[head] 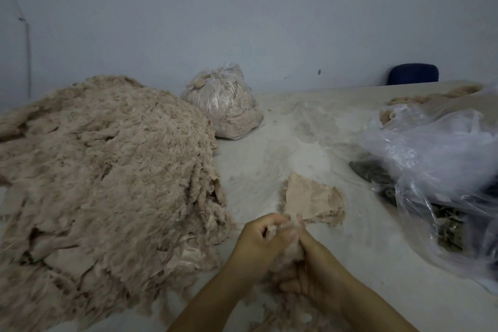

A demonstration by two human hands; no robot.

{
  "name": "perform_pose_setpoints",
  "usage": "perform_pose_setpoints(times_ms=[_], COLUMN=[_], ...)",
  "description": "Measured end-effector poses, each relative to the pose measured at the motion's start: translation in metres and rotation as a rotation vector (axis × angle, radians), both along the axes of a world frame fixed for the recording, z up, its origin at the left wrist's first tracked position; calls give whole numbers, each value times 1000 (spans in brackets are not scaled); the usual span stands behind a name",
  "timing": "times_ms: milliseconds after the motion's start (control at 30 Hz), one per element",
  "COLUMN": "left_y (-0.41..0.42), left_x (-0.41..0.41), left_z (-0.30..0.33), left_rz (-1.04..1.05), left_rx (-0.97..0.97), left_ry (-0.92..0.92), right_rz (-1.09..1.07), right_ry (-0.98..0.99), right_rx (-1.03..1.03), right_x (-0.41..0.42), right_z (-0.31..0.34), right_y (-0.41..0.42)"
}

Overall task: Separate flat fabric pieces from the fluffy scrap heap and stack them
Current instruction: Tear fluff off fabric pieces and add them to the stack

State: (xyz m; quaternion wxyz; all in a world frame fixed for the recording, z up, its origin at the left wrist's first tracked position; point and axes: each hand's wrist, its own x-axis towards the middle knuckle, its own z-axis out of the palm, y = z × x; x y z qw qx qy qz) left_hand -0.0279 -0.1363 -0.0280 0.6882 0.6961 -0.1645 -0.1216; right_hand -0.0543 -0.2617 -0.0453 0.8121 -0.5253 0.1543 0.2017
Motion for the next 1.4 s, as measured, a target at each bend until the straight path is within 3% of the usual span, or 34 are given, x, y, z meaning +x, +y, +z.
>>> perform_pose_setpoints(times_ms=[100, 200, 300, 433, 667, 867, 1067, 1133, 1400], left_y=[6, 10, 8, 5, 8, 4, 3, 2, -35], left_x=[-2, -2, -3, 0, 9, 18, 21, 25, 79], left_z=[2, 3, 1, -7, -9, -9, -10, -12, -3], left_rz=[-8, 111, 174, 143, 162, 398, 415, 396, 490], left_rx=[14, -17, -68, -126, -405, -328, -161, -119, -3], left_ry=[-89, -66, 62, 361, 473, 333, 167, 139, -8], right_rz=[-31, -208, -354, -378, -390, -465, -360, -337, -647], right_ry=[-99, -225, -304, -399, -377, -365, -268, -296, -443], right_rx=[211, 91, -15, -46, -57, -101, -62, -167, -550], right_x=[2, 5, 8, 7, 7, 7, 11, 13, 57], right_z=[5, 1, 3, 6, 4, -3, -1, -3, -2], right_y=[-4, -4, -2, 5, -1, 0, 1, 0, -38])
